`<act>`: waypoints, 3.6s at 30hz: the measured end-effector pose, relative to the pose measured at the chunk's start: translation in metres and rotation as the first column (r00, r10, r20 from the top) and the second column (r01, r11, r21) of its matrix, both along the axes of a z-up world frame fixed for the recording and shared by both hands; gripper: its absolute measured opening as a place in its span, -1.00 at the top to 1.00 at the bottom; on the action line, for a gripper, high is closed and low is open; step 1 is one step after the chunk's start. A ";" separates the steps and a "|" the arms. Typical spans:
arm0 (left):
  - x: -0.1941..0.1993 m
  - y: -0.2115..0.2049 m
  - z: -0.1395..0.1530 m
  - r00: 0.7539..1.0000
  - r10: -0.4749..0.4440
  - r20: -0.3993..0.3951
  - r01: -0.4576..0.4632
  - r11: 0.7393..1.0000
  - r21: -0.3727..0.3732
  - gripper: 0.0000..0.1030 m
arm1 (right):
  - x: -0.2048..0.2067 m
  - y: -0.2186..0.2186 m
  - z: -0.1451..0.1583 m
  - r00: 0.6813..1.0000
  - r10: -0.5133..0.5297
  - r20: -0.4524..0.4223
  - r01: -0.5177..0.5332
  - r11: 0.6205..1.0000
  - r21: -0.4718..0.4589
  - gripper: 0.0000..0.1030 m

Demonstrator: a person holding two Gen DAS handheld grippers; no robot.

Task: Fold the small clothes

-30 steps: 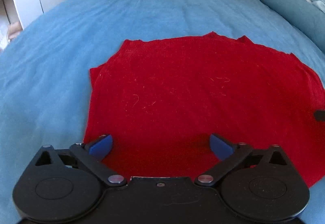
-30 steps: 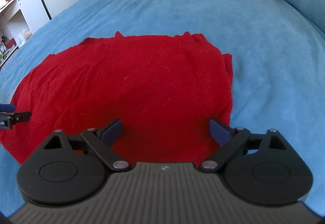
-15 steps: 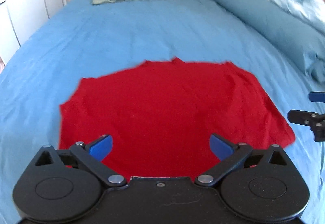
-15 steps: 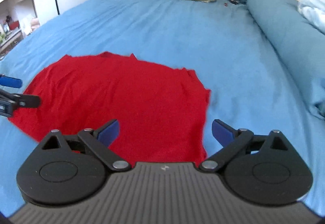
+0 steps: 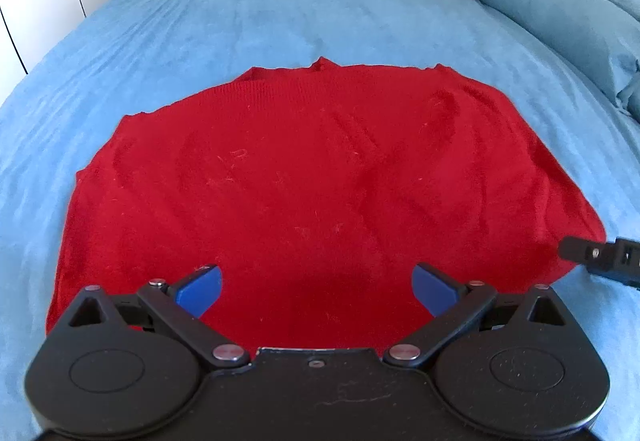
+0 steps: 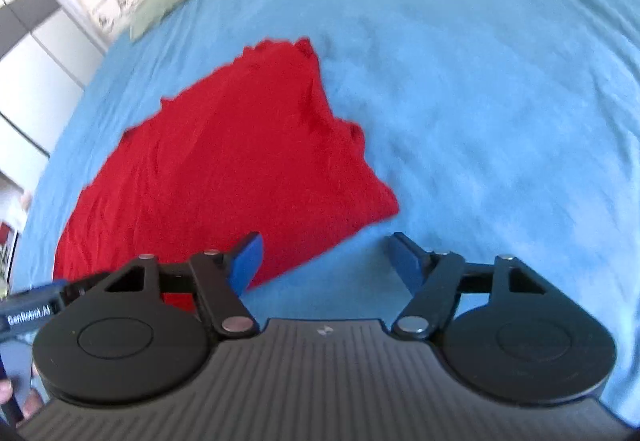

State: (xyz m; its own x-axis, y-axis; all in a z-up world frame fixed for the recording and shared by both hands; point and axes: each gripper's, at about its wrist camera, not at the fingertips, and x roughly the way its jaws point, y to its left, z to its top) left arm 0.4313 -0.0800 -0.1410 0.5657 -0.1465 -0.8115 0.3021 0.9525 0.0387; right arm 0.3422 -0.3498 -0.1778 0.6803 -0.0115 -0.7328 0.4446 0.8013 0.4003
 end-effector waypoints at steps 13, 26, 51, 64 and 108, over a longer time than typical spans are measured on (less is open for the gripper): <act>0.022 0.018 -0.010 0.994 0.109 0.019 -0.110 0.993 0.041 -0.92 | 0.032 -0.010 -0.004 0.996 -0.070 0.061 0.070 0.998 0.000 -0.34; 0.044 0.038 -0.034 0.995 0.098 -0.027 -0.095 0.992 0.086 -1.00 | 0.068 -0.002 0.047 0.997 0.046 0.056 -0.046 0.999 -0.009 0.48; -0.042 0.198 0.012 0.995 0.095 -0.038 -0.101 0.977 -0.185 -0.85 | 0.127 0.232 0.101 0.730 0.678 0.089 -0.664 0.734 -0.145 -1.00; -0.009 0.190 -0.003 0.968 0.211 -0.137 -0.244 0.922 -0.302 -0.18 | 0.036 0.186 0.030 0.801 0.590 -0.097 -0.593 0.762 -0.259 -1.00; 0.024 0.221 -0.012 0.877 0.356 -0.322 -0.474 0.748 -0.464 0.41 | 0.050 0.204 0.003 0.849 0.518 -0.105 -0.519 0.779 -0.352 -0.43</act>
